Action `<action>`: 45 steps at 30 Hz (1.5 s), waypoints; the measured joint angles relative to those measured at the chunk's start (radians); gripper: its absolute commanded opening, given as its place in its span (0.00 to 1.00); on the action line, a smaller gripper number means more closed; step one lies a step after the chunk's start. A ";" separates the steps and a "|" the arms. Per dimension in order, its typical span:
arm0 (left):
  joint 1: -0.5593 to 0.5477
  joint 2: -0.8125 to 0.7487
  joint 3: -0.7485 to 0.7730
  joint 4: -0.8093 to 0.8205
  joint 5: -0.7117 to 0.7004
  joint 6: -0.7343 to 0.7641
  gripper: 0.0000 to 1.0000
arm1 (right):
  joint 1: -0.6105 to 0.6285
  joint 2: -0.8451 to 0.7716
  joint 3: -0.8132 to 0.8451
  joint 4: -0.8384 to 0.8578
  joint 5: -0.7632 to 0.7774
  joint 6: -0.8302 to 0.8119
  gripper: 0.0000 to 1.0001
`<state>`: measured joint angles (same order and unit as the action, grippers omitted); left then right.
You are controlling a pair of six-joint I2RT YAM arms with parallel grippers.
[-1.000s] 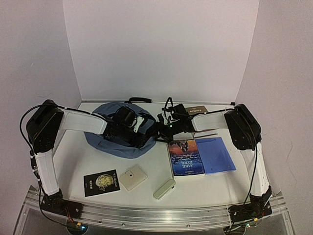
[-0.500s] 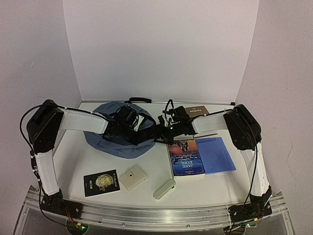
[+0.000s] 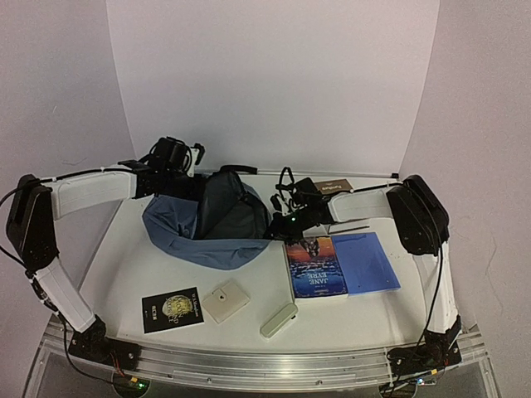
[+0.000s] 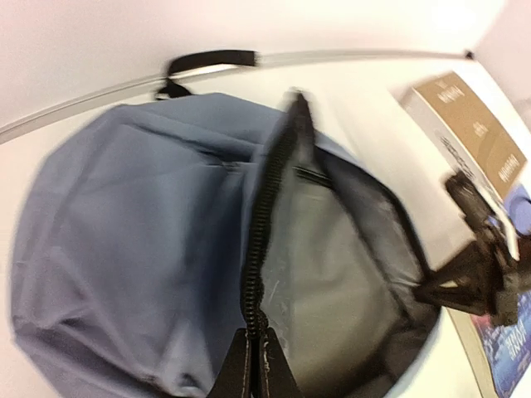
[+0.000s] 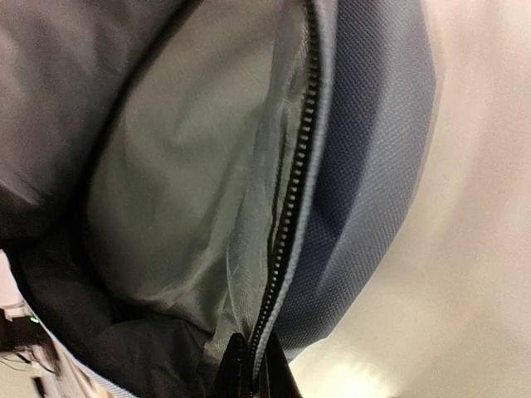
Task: Pack the student bag
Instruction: Unzip the student bag at the center of the board.
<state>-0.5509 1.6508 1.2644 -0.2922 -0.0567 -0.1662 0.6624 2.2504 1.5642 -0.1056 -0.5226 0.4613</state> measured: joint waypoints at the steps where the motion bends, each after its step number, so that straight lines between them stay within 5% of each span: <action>1: 0.028 -0.007 0.003 -0.003 -0.001 -0.002 0.00 | 0.000 -0.007 0.000 -0.019 0.014 -0.025 0.00; 12: 0.258 0.088 -0.013 -0.032 -0.017 -0.065 0.00 | -0.017 -0.050 0.017 -0.145 0.118 -0.220 0.00; 19: 0.267 0.208 -0.063 0.005 0.009 -0.111 0.00 | -0.032 -0.017 0.137 -0.227 0.163 -0.292 0.00; 31: 0.279 0.150 -0.100 0.096 0.246 -0.123 0.00 | -0.040 0.090 0.320 -0.328 0.250 -0.401 0.00; 45: 0.286 0.181 0.224 -0.005 0.270 -0.112 0.00 | -0.040 0.091 0.310 -0.321 0.328 -0.532 0.00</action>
<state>-0.2654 1.8315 1.4883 -0.2976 0.2131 -0.2783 0.6226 2.3413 1.8744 -0.4262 -0.1947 -0.0704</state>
